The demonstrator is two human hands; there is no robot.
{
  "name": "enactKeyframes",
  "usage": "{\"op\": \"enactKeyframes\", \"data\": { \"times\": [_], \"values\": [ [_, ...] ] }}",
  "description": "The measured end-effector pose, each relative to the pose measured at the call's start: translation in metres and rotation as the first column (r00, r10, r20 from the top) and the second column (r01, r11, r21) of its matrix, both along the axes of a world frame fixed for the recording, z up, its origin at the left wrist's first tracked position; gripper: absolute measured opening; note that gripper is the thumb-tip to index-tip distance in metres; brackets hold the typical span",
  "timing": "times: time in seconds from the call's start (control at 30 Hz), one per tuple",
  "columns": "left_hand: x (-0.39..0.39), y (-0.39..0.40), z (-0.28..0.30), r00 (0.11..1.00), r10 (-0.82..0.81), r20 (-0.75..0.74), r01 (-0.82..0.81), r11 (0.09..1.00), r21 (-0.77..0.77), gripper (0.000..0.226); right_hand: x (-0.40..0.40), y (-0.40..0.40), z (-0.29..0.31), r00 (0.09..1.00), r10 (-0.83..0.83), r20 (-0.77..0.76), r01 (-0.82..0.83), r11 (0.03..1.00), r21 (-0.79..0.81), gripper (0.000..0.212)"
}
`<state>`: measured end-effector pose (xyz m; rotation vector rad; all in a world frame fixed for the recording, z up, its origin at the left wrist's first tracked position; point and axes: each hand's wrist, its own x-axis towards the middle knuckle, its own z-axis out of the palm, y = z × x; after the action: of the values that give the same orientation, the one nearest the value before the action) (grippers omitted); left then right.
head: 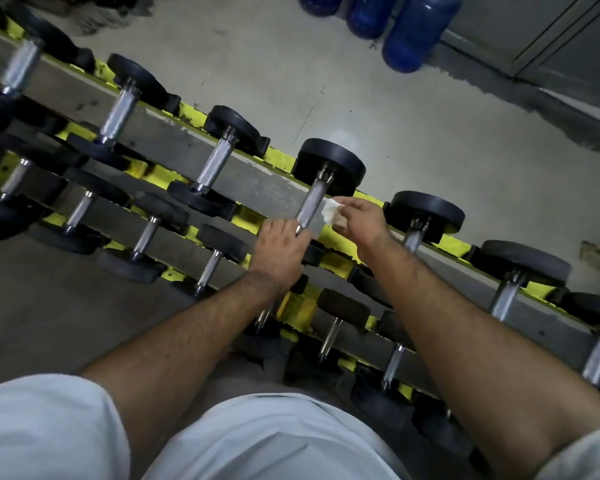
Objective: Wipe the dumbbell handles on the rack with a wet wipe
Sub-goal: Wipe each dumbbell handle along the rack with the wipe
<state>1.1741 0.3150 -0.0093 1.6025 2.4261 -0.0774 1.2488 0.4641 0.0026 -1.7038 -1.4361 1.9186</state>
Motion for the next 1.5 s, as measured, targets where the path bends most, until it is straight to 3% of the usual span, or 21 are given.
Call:
{"op": "enactKeyframes", "data": {
  "times": [0.13, 0.23, 0.3, 0.37, 0.47, 0.63, 0.73, 0.87, 1.0, 1.13, 1.27, 1.4, 1.5],
  "values": [
    [-0.003, -0.006, 0.002, 0.977, 0.129, 0.17, -0.152, 0.98, 0.126, 0.058, -0.006, 0.008, -0.008, 0.984, 0.179, 0.021, -0.18, 0.965, 0.191, 0.02],
    [0.001, -0.003, 0.003, 0.932, 0.241, 0.272, -0.285, 0.949, 0.135, 0.059, -0.009, 0.009, -0.006, 0.925, 0.359, 0.126, -0.377, 0.813, 0.444, 0.021],
    [0.003, 0.0, 0.003, 0.902, 0.285, 0.324, -0.337, 0.934, 0.116, 0.057, -0.008, 0.012, -0.003, 0.874, 0.449, 0.184, -0.452, 0.616, 0.645, 0.026],
    [0.002, 0.001, 0.005, 0.879, 0.31, 0.362, -0.368, 0.924, 0.101, 0.055, -0.009, 0.018, -0.007, 0.792, 0.549, 0.268, -0.502, 0.335, 0.797, 0.034],
    [-0.003, 0.001, 0.006, 0.864, 0.326, 0.384, -0.385, 0.919, 0.084, 0.056, -0.013, 0.034, -0.029, 0.665, 0.639, 0.387, -0.488, -0.02, 0.872, 0.039],
    [-0.001, 0.001, 0.008, 0.85, 0.347, 0.396, -0.411, 0.908, 0.085, 0.053, -0.005, 0.059, -0.073, 0.505, 0.664, 0.551, -0.473, -0.322, 0.82, 0.04],
    [0.001, 0.002, 0.008, 0.852, 0.347, 0.392, -0.417, 0.903, 0.107, 0.053, 0.002, 0.065, -0.077, 0.43, 0.641, 0.636, -0.534, -0.387, 0.752, 0.054],
    [0.001, 0.003, 0.006, 0.849, 0.353, 0.392, -0.424, 0.899, 0.108, 0.054, 0.005, 0.049, -0.083, 0.437, 0.641, 0.631, -0.592, -0.324, 0.738, 0.056],
    [0.003, 0.004, 0.009, 0.849, 0.363, 0.383, -0.423, 0.902, 0.083, 0.053, 0.008, 0.058, -0.085, 0.327, 0.675, 0.661, -0.488, -0.478, 0.73, 0.055],
    [0.003, 0.005, 0.009, 0.85, 0.373, 0.372, -0.423, 0.904, 0.06, 0.054, 0.004, 0.061, -0.08, 0.424, 0.633, 0.648, -0.584, -0.356, 0.73, 0.058],
    [0.005, 0.005, 0.011, 0.846, 0.383, 0.371, -0.434, 0.899, 0.06, 0.056, 0.013, 0.048, -0.085, 0.283, 0.691, 0.666, -0.474, -0.503, 0.723, 0.06],
    [0.005, 0.004, 0.007, 0.84, 0.397, 0.37, -0.446, 0.893, 0.054, 0.056, 0.001, 0.061, -0.073, 0.48, 0.605, 0.635, -0.542, -0.365, 0.757, 0.048],
    [0.007, 0.005, 0.007, 0.831, 0.409, 0.377, -0.461, 0.886, 0.057, 0.056, 0.01, 0.038, -0.081, 0.354, 0.65, 0.672, -0.548, -0.438, 0.713, 0.053]
  ]
}}
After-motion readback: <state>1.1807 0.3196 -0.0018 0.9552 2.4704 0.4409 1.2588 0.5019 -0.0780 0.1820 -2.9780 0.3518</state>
